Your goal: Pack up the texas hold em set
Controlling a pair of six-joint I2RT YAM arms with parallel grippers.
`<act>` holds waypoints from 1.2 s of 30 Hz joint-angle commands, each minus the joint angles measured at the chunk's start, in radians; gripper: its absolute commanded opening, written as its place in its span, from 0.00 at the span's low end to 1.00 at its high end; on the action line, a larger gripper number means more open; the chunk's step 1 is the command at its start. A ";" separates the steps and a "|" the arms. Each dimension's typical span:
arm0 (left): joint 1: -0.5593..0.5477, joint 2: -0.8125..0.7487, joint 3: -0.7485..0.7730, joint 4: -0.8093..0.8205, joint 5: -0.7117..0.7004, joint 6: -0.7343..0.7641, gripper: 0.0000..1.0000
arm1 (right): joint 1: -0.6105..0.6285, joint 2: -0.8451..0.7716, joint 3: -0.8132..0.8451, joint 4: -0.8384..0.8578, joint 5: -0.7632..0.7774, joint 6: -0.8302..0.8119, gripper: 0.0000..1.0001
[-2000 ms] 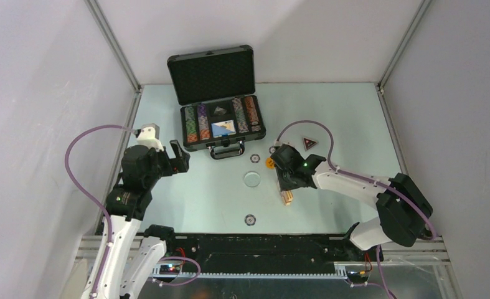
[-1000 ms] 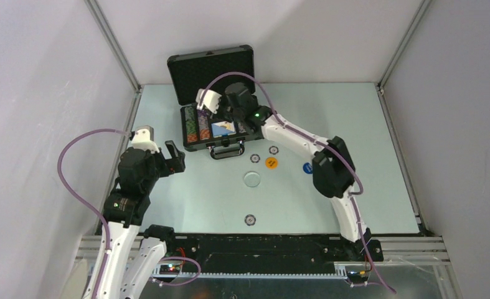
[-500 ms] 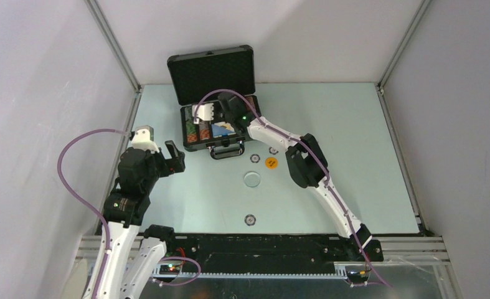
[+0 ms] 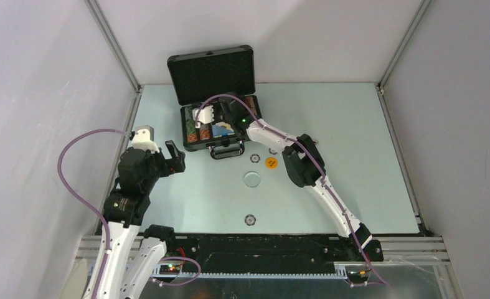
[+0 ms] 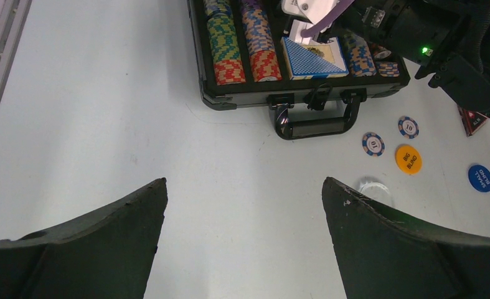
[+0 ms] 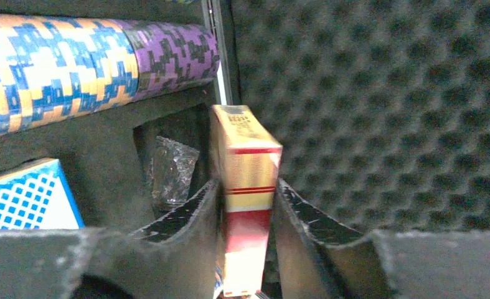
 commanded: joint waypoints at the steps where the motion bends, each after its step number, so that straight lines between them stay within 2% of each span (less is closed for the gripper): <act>1: -0.002 -0.001 0.013 0.018 0.016 0.026 0.98 | 0.005 0.001 0.057 0.111 0.006 -0.015 0.43; 7: -0.001 -0.002 0.011 0.018 0.018 0.026 0.98 | 0.009 -0.013 0.062 0.082 0.006 0.027 0.52; 14: -0.001 -0.001 0.012 0.019 0.023 0.026 0.98 | -0.001 -0.091 0.007 0.106 -0.014 0.134 0.53; 18: -0.001 -0.003 0.011 0.017 0.025 0.026 0.98 | -0.013 -0.142 0.000 0.106 -0.071 0.272 0.52; 24: -0.001 -0.004 0.011 0.018 0.034 0.026 0.98 | -0.051 -0.250 -0.051 0.068 -0.288 0.607 0.51; 28: -0.001 -0.004 0.011 0.018 0.036 0.026 0.98 | -0.071 -0.337 -0.167 0.189 -0.366 0.776 0.50; 31: -0.001 -0.003 0.010 0.018 0.037 0.026 0.98 | -0.085 -0.349 -0.178 0.215 -0.340 0.852 0.48; 33: -0.001 -0.005 0.010 0.017 0.037 0.026 0.98 | -0.086 -0.334 -0.141 0.199 -0.267 0.906 0.46; 36: -0.001 -0.004 0.009 0.017 0.039 0.026 0.98 | -0.085 -0.293 -0.046 0.053 -0.162 1.010 0.41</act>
